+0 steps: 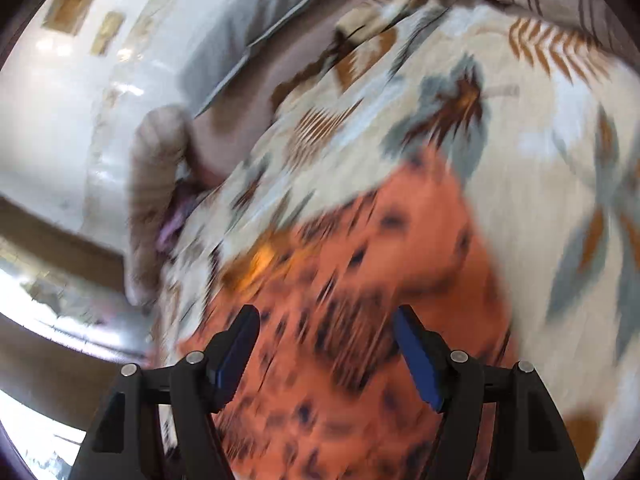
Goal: Fold small clothes
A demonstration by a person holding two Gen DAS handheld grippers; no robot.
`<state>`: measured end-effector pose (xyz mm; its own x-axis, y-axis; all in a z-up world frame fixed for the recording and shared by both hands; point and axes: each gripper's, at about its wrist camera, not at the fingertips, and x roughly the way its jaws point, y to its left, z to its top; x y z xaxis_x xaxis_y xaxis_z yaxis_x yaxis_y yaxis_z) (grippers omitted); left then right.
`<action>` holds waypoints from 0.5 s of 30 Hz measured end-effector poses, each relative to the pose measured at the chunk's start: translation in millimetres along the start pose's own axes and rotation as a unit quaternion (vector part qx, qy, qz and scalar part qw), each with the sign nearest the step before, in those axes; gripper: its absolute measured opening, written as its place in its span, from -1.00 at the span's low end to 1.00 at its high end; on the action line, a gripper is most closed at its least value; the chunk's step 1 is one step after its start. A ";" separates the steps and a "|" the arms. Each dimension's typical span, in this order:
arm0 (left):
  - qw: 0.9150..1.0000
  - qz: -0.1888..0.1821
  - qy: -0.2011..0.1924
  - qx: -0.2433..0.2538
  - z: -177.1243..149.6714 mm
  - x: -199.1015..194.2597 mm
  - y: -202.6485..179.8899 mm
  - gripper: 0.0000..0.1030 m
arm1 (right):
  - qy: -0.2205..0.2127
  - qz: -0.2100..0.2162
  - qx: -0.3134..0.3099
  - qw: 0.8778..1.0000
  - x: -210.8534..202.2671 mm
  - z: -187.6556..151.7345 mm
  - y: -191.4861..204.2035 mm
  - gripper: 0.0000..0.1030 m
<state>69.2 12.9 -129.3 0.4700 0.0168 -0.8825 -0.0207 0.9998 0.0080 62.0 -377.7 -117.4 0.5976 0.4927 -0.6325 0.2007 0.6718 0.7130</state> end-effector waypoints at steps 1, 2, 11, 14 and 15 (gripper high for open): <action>1.000 0.000 0.000 0.001 0.1 -0.4 -0.2 0.77 | 0.006 -0.002 -0.002 1.000 -1.3 -12.5 -1.0 0.42; 1.000 -0.001 0.001 0.001 0.9 -0.5 0.1 0.76 | 0.011 -0.006 -0.004 1.000 -1.0 -21.2 -3.0 0.42; 1.000 -0.009 -0.004 -0.005 -1.0 -11.9 0.9 0.76 | -0.025 -0.036 0.027 0.999 -42.1 -43.4 -25.7 0.42; 1.000 -0.013 -0.007 -0.007 -0.9 -14.1 -0.6 0.76 | -0.022 -0.026 0.045 0.998 -54.1 -63.2 -30.5 0.42; 1.000 -0.015 -0.009 -0.008 -0.8 -15.8 -0.9 0.76 | -0.022 -0.023 0.054 0.998 -57.9 -71.4 -33.7 0.42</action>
<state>61.0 11.7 -115.7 0.4862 -0.0119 -0.8738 -0.0210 0.9995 -0.0253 -34.8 -389.3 -126.4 0.6190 0.4371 -0.6525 0.3091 0.6283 0.7140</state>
